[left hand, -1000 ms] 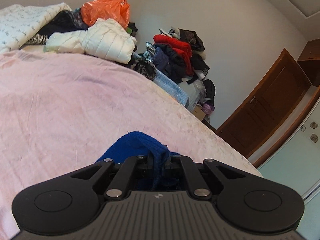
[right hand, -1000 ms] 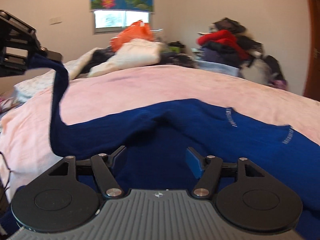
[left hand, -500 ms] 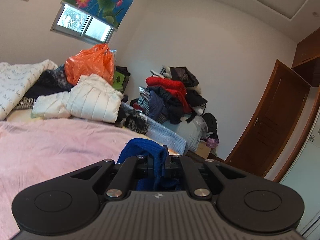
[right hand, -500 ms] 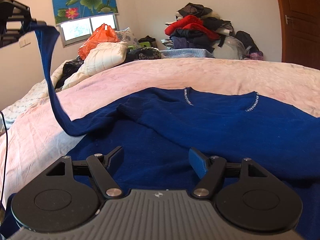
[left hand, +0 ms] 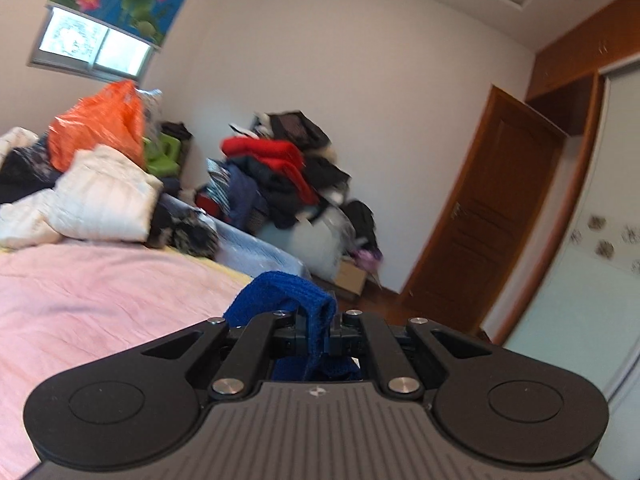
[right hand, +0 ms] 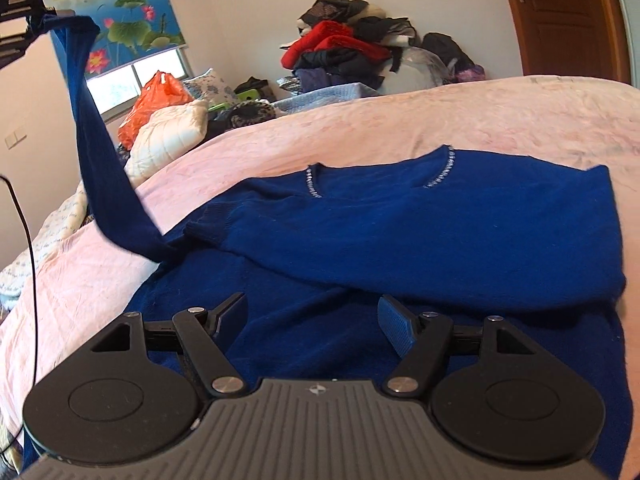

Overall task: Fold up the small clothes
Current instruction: 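Carry the sleeve across the sweater body and open the left gripper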

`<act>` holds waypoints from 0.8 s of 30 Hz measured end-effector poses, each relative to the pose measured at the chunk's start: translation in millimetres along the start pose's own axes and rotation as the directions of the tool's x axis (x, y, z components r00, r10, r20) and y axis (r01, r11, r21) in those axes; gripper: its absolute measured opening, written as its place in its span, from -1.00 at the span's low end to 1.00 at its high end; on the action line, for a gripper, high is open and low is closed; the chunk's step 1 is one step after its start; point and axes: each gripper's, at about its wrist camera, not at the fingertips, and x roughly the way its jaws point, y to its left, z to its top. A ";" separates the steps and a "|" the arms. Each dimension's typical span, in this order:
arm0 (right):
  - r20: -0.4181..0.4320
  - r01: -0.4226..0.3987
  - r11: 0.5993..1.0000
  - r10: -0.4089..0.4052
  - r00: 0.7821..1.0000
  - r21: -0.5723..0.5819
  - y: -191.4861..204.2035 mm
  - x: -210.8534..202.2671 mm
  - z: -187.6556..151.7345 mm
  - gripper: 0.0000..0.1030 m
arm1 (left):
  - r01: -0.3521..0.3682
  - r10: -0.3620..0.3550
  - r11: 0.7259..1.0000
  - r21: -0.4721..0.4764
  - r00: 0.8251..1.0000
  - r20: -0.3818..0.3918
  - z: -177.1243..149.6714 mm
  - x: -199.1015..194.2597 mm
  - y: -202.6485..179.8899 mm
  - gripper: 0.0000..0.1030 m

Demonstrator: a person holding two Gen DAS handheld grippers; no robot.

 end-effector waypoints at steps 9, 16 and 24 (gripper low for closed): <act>0.043 0.049 0.997 -0.052 0.998 0.054 -25.1 -15.9 5.4 0.50 | 0.086 -0.080 0.994 0.072 0.994 -0.081 -32.2 25.1 -43.1 -0.91; 0.046 0.069 0.994 -0.073 0.996 0.090 -38.8 -21.8 0.8 0.50 | 0.168 -0.153 0.982 0.085 0.975 -0.162 -60.6 40.5 -75.1 -0.91; 0.068 0.109 0.987 -0.117 0.991 0.117 -58.1 -33.6 0.6 0.51 | 0.248 -0.223 0.966 0.069 0.940 -0.259 -98.1 63.7 -112.5 -0.91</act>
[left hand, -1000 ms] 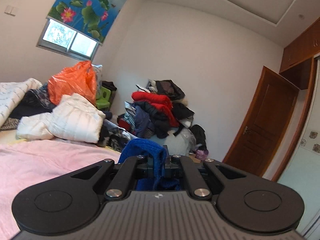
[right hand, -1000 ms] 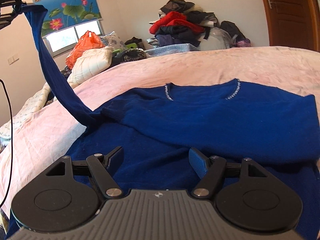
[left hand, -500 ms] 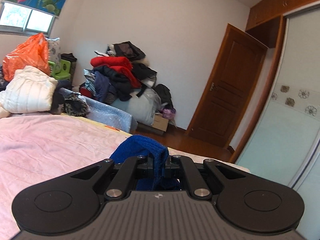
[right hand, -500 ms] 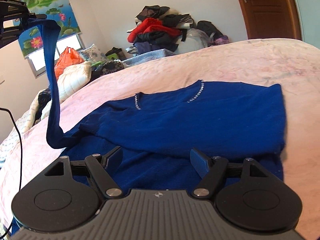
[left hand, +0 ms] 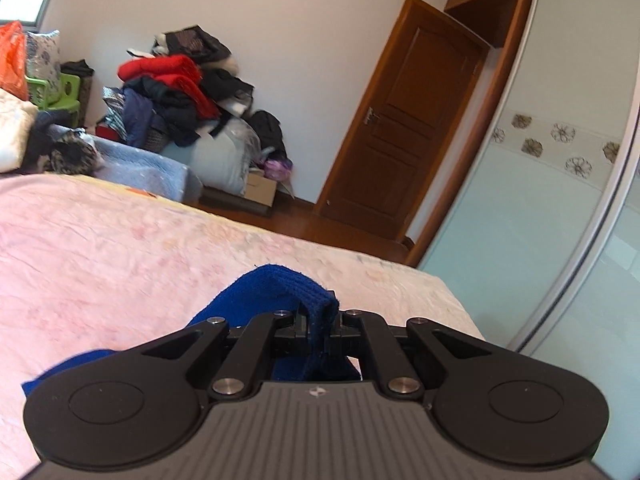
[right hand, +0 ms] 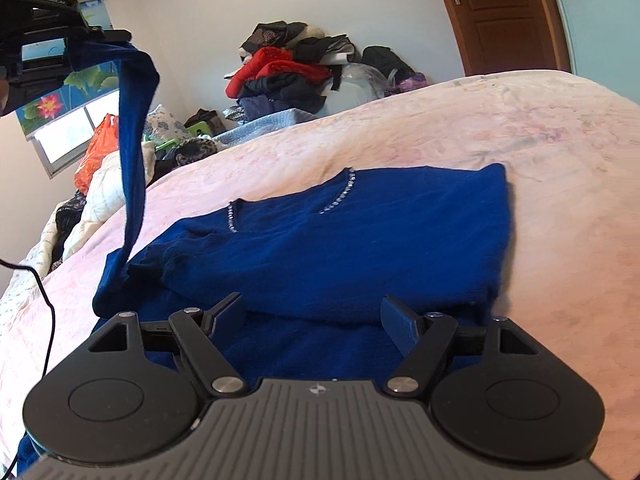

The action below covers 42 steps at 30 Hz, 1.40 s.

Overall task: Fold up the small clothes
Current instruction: 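Carry the sleeve across the sweater body and open the left gripper, then withdraw the left gripper from the folded sweater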

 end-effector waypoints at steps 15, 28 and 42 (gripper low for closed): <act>-0.002 0.044 0.998 -0.044 0.999 0.043 -24.2 -5.4 -6.9 0.51 | 0.111 -0.100 0.992 0.056 0.979 -0.175 -56.5 42.2 -40.4 -0.91; 0.126 0.015 0.992 0.000 0.992 -0.124 -6.4 2.0 31.0 0.52 | 0.274 -0.236 0.956 0.106 0.931 -0.277 -63.6 49.6 -61.8 -0.91; 0.111 0.007 0.999 -0.004 0.994 -0.035 -21.9 60.2 61.3 0.45 | 0.232 -0.211 0.971 0.052 0.942 -0.262 -60.5 63.6 -46.2 0.66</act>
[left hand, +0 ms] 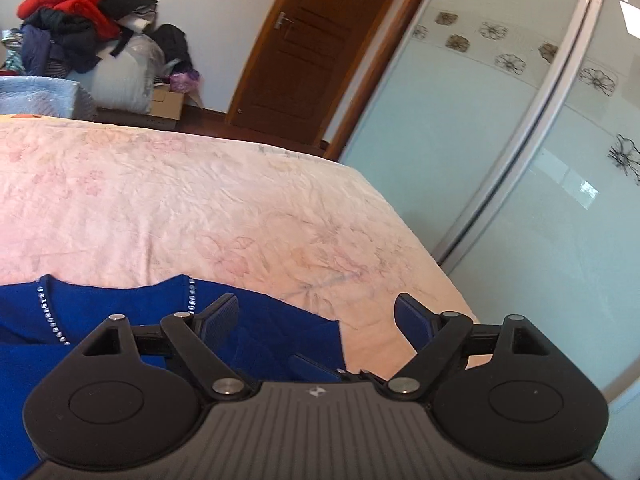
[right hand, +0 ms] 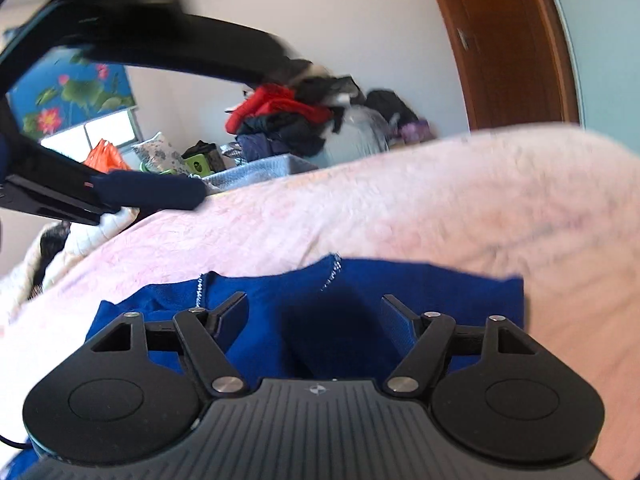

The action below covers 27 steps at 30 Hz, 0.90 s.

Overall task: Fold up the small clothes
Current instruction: 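Withdraw the left gripper from the folded sweater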

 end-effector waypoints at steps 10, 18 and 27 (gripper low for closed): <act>-0.116 0.022 0.997 -0.013 0.993 0.079 -16.6 8.4 -18.8 0.23 | -0.221 0.221 0.971 -0.090 0.975 -0.009 -22.1 -39.6 84.7 0.66; -0.023 0.295 0.851 -0.338 0.941 -0.434 33.1 25.9 -27.3 0.44 | -0.359 0.347 0.913 -0.194 0.933 -0.097 -63.6 -52.9 152.4 0.66; 0.074 0.285 0.958 -0.286 0.955 0.024 -50.0 -25.5 10.9 0.63 | -0.429 0.416 0.896 -0.115 0.901 -0.121 -80.2 -64.1 166.9 0.67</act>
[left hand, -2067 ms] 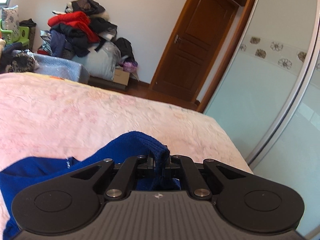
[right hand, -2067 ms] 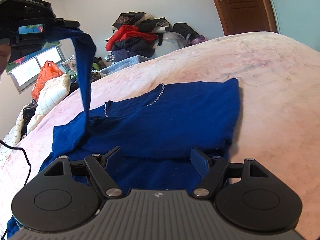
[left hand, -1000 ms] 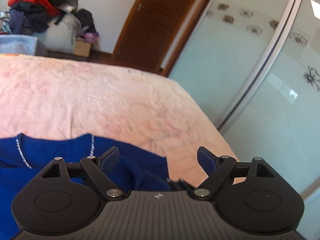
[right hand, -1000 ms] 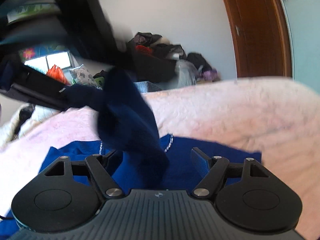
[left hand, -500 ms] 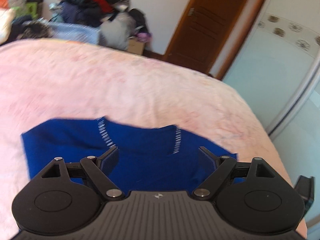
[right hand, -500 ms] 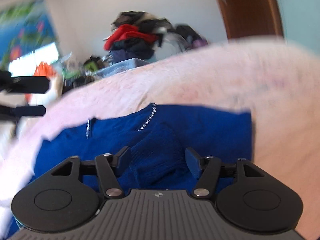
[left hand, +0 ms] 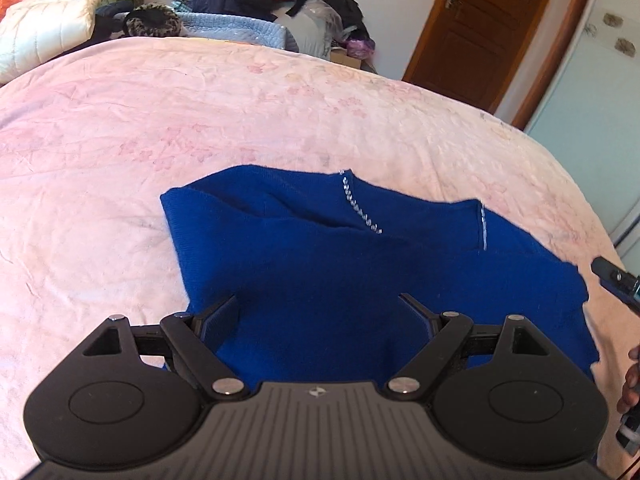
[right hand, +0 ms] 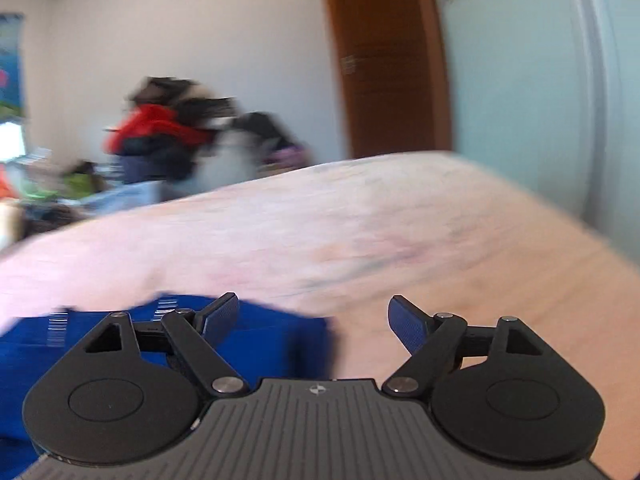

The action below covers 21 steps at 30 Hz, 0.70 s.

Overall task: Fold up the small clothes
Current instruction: 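Withdraw the left gripper from the folded sweater, then move both grippers down to the hem of the blue sweater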

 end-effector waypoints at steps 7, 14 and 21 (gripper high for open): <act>-0.216 -0.123 0.992 0.124 0.969 0.016 16.2 40.0 -14.2 0.59 | -0.160 0.158 0.979 0.129 0.987 0.026 -20.9 -8.7 13.8 0.66; -0.131 -0.093 0.992 0.104 0.986 0.089 5.1 0.8 -19.7 0.73 | -0.074 0.074 0.997 0.018 0.997 -0.002 -32.5 -28.7 51.4 0.66; -0.216 -0.189 0.981 0.194 0.957 0.045 33.5 -6.4 -30.6 0.76 | -0.190 0.188 0.977 0.097 0.982 0.031 -41.5 -26.3 48.4 0.67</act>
